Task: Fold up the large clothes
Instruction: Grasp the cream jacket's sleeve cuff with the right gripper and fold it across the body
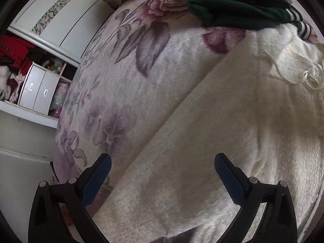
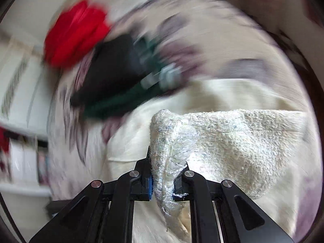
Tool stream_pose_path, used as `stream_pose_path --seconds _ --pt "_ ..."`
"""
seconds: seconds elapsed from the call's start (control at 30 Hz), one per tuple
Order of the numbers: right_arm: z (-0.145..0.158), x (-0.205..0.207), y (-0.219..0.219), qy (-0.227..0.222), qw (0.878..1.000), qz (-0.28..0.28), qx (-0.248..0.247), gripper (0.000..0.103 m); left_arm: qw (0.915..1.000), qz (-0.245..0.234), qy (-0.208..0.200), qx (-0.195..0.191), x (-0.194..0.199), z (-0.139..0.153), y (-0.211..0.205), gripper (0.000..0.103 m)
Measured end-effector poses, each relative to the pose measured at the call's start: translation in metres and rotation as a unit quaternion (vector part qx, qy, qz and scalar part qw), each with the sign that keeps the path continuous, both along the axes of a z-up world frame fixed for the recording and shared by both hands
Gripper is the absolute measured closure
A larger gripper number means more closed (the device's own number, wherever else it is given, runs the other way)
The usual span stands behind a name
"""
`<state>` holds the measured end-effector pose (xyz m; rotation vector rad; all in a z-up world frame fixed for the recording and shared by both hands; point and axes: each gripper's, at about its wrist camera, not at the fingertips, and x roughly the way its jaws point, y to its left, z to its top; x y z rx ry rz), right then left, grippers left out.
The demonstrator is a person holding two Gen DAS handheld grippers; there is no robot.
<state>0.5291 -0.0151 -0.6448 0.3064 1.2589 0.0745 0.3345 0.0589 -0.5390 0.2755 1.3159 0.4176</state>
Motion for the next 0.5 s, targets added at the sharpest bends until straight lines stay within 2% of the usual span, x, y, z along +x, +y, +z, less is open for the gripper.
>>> stream_pose_path --seconds 0.07,0.13,0.2,0.23,0.27,0.3,0.37,0.43,0.5 --pt "-0.043 0.019 0.061 0.026 0.997 0.058 -0.044 0.090 1.0000 0.004 0.005 -0.006 -0.003 -0.002 0.009 0.000" --pt "-0.083 0.022 0.089 0.062 0.992 0.081 -0.070 0.090 0.9998 0.007 0.010 -0.016 -0.005 -0.004 0.017 0.000" --pt "-0.109 0.025 0.094 0.100 0.991 0.087 -0.033 0.082 0.9996 0.005 0.009 -0.025 -0.005 -0.003 0.022 0.000" --pt "-0.120 0.028 0.083 0.113 0.990 0.081 0.008 0.072 0.9996 0.001 0.007 -0.027 -0.005 -0.001 0.024 0.000" --pt "-0.121 0.023 0.071 0.124 0.987 0.070 0.071 0.061 0.9996 -0.003 0.006 -0.026 -0.006 0.001 0.024 0.000" --pt "-0.116 0.018 0.059 0.125 0.984 0.059 0.110 0.056 0.9996 -0.006 0.003 -0.026 -0.007 0.003 0.023 0.000" --pt "-0.095 -0.004 0.020 0.100 0.982 0.028 0.160 0.039 0.9995 -0.009 0.004 -0.031 -0.008 0.008 0.022 0.000" --pt "-0.072 -0.033 -0.033 0.079 0.984 -0.018 0.157 0.039 0.9992 -0.009 0.008 -0.037 -0.010 0.013 0.017 0.000" --pt "-0.060 -0.067 -0.093 0.080 0.990 -0.075 0.090 0.039 0.9990 -0.010 0.010 -0.043 -0.011 0.017 0.009 0.000"
